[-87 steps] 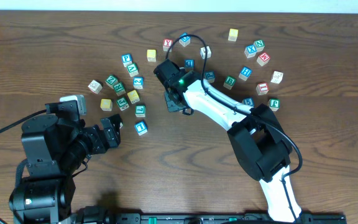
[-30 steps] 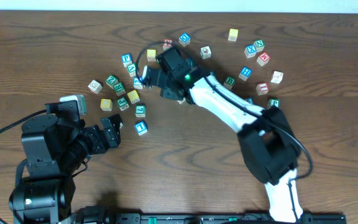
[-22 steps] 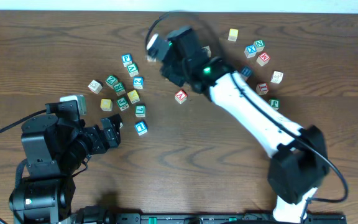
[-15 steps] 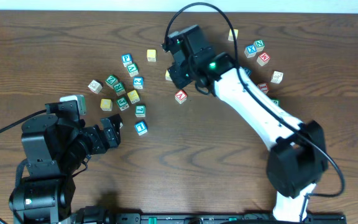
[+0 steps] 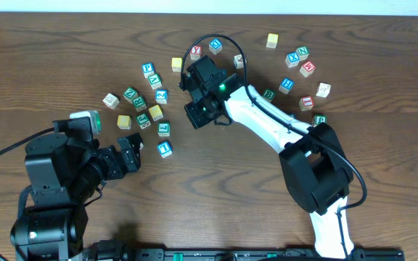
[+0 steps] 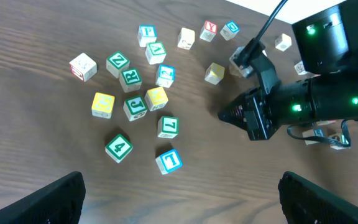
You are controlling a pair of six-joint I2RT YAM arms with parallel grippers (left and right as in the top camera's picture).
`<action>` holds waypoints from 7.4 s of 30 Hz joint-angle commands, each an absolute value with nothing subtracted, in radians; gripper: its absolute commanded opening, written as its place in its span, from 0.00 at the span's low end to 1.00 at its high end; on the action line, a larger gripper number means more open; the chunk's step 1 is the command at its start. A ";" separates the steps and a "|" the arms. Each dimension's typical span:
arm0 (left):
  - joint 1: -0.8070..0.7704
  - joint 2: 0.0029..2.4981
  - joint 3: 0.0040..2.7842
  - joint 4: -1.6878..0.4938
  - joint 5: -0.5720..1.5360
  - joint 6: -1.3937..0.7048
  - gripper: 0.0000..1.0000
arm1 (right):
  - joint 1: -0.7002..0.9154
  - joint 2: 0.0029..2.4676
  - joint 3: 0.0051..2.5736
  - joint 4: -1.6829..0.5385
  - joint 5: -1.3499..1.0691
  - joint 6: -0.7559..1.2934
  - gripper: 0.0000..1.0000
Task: Spell out AI2
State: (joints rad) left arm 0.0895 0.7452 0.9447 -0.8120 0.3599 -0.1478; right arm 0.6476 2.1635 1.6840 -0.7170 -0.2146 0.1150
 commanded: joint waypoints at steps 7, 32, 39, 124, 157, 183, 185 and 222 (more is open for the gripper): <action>0.088 0.744 0.958 -0.815 0.350 -0.128 0.98 | 0.649 2.182 1.677 -0.722 -0.137 0.062 0.01; 0.088 0.744 0.958 -0.815 0.350 -0.128 0.98 | 0.649 2.182 1.615 -0.686 -0.020 0.051 0.01; 0.088 0.744 0.958 -0.815 0.350 -0.128 0.98 | 0.649 2.182 1.615 -0.708 -0.002 0.051 0.01; 0.088 0.744 0.958 -0.815 0.350 -0.128 0.98 | 0.560 2.105 1.404 -0.428 0.069 0.527 0.01; 0.088 0.744 0.958 -0.815 0.350 -0.128 0.98 | 0.575 2.103 1.404 -0.426 0.016 0.527 0.01; 0.088 0.744 0.958 -0.815 0.350 -0.128 0.98 | 0.102 1.667 1.406 -0.893 -0.068 0.202 0.28; 0.088 0.744 0.958 -0.815 0.350 -0.128 0.98 | 0.075 1.674 1.406 -0.898 -0.078 0.176 0.29; 0.088 0.744 0.958 -0.815 0.350 -0.128 0.98 | 0.019 2.014 1.605 -0.864 0.023 -0.107 0.46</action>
